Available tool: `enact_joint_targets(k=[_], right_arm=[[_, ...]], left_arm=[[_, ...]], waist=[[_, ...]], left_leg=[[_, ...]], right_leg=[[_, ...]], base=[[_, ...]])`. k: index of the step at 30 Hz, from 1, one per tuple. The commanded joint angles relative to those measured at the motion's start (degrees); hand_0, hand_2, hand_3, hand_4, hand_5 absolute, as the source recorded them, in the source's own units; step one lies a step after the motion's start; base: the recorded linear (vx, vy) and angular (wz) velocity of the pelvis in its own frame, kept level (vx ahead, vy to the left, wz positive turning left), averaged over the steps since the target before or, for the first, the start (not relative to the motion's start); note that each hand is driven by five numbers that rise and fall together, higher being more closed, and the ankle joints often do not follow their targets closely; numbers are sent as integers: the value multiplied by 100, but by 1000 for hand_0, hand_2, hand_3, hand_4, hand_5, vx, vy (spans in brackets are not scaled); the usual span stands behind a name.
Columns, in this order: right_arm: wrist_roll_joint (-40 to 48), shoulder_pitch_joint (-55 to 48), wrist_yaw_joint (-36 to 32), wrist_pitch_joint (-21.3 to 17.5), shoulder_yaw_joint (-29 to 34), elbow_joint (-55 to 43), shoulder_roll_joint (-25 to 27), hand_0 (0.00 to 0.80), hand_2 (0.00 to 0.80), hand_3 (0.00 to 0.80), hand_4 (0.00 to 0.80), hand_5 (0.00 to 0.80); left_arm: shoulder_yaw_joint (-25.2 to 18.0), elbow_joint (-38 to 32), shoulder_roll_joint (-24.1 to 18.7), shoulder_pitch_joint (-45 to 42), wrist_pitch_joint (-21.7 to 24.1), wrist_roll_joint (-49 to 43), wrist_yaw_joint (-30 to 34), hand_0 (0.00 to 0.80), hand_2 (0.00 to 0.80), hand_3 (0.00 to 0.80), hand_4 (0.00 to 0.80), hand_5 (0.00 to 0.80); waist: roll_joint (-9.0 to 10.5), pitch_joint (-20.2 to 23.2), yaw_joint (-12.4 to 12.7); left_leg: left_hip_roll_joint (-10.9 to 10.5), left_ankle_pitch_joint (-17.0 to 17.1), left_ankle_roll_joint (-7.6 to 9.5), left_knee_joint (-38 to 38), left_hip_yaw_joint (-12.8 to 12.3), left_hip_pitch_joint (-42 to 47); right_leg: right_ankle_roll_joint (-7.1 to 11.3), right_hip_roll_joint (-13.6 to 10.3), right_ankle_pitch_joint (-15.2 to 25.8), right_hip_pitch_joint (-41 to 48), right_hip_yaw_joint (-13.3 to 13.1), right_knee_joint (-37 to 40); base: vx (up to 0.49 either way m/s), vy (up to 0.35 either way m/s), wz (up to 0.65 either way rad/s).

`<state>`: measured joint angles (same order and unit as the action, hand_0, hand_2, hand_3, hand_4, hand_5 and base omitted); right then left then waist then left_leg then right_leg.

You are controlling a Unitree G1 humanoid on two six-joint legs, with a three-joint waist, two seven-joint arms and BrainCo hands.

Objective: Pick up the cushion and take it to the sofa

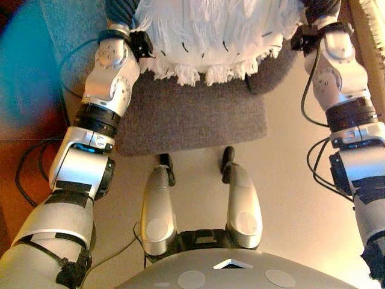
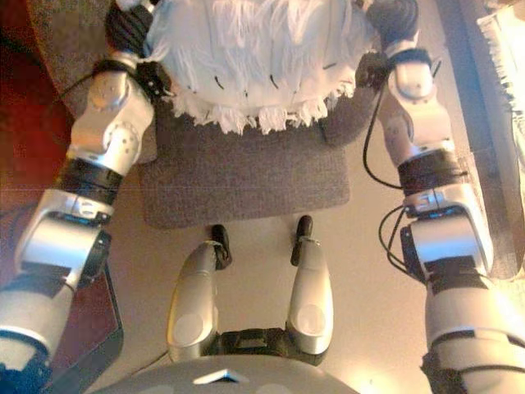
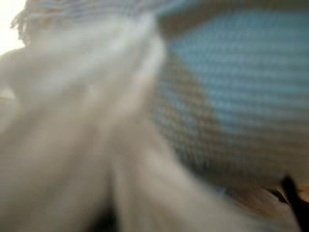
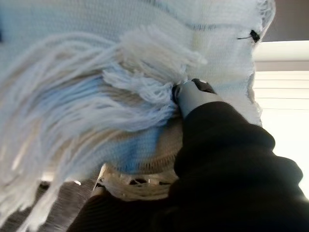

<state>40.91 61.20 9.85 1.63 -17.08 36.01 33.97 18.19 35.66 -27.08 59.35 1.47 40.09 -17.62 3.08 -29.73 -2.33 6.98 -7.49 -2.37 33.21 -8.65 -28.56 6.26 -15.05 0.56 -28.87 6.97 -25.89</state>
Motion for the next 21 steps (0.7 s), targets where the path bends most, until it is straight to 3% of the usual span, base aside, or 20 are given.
enact_joint_targets(k=[1, 3, 4, 11, 16, 21], right_arm=[[385, 937, -569, -205, -439, 122, -223, 800, 800, 800, 800, 800], [467, 1105, -669, -146, -583, 452, -279, 800, 800, 800, 800, 800], [491, 1168, -679, -111, -641, 561, -308, 800, 800, 800, 800, 800], [366, 1695, -832, 251, -1087, 1266, -308, 800, 800, 800, 800, 800], [108, 1992, -932, 504, -1288, 1722, -319, 800, 800, 800, 800, 800], [396, 2223, -924, 582, -1337, 2022, -382, 800, 800, 800, 800, 800]], left_arm=[[410, -37, 376, 976, 385, 503, 15, 800, 800, 800, 800, 800], [466, 232, 375, 1075, 345, 605, -125, 800, 800, 800, 800, 800], [494, 355, 377, 1122, 311, 545, -199, 800, 800, 800, 800, 800], [676, 1126, 151, 1543, 128, 838, -536, 800, 800, 800, 800, 800], [691, 1449, 69, 1754, -20, 940, -561, 800, 800, 800, 800, 800], [780, 1682, 23, 1942, 39, 1018, -405, 800, 800, 800, 800, 800]], waist=[[-155, 206, 100], [-175, 164, 102], [-193, 165, 105], [-257, 97, 78], [-330, 29, 77], [-393, -3, 95]], left_leg=[[25, -224, -411, 39, 321, -151], [33, -224, -421, 93, 330, -256], [46, -387, -463, 170, 362, -260], [72, -397, -494, 425, 357, -642], [78, -465, -504, 661, 374, -871], [102, -526, -507, 875, 391, -1096]], right_leg=[[314, -165, -394, 46, 87, -201], [299, -161, -399, -91, 62, -291], [335, -137, -547, -117, 24, -396], [312, -113, -527, -597, -94, -690], [311, -117, -540, -863, -170, -905], [314, -122, -574, -1127, -214, -1160]], base=[[0, 0, 0], [37, 6, 1], [71, 12, 1], [14, 12, 0], [8, 27, 0], [-12, 8, 0]])
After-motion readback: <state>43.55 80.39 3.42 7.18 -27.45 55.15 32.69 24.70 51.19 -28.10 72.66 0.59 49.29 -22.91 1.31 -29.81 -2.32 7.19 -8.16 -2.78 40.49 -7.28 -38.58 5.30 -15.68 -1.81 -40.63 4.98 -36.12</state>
